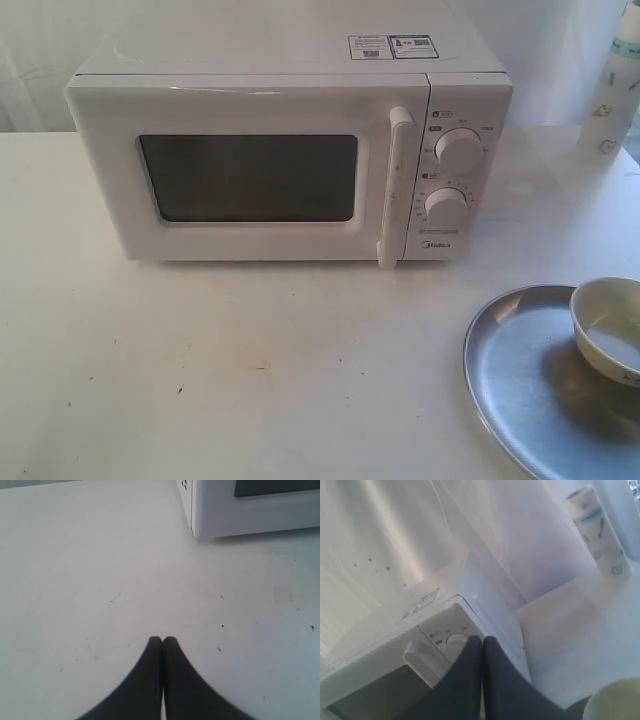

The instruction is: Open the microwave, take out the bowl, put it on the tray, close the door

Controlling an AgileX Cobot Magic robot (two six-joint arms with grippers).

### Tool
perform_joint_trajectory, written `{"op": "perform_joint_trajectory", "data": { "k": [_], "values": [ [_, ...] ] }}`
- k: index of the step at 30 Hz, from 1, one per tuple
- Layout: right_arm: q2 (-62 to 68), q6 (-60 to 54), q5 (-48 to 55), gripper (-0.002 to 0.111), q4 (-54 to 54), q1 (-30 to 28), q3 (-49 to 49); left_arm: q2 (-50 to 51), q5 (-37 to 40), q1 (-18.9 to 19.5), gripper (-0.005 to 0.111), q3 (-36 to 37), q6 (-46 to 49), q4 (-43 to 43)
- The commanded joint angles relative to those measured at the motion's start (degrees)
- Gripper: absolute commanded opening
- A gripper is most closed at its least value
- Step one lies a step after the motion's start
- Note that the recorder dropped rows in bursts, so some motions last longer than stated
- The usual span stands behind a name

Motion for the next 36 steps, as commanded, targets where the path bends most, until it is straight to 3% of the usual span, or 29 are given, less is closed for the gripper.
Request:
{"op": "perform_joint_trajectory", "data": {
  "k": [1, 8, 20, 36],
  "values": [
    [-2.19, 5.82, -1.49, 0.000, 0.47, -0.54, 4.79, -0.12, 0.18, -0.27, 0.000, -0.16, 0.00, -0.72],
    [-4.06, 11.73, -2.01, 0.000, -1.02, -0.54, 9.94, -0.12, 0.18, -0.27, 0.000, -0.16, 0.00, -0.72],
    [-8.51, 12.79, -2.31, 0.000, -6.78, -0.54, 14.68, -0.12, 0.18, -0.27, 0.000, -0.16, 0.00, -0.72],
    [-10.92, 12.57, 1.97, 0.000, -5.38, -0.54, 21.21, -0.12, 0.18, -0.27, 0.000, -0.16, 0.00, -0.72]
  ]
}}
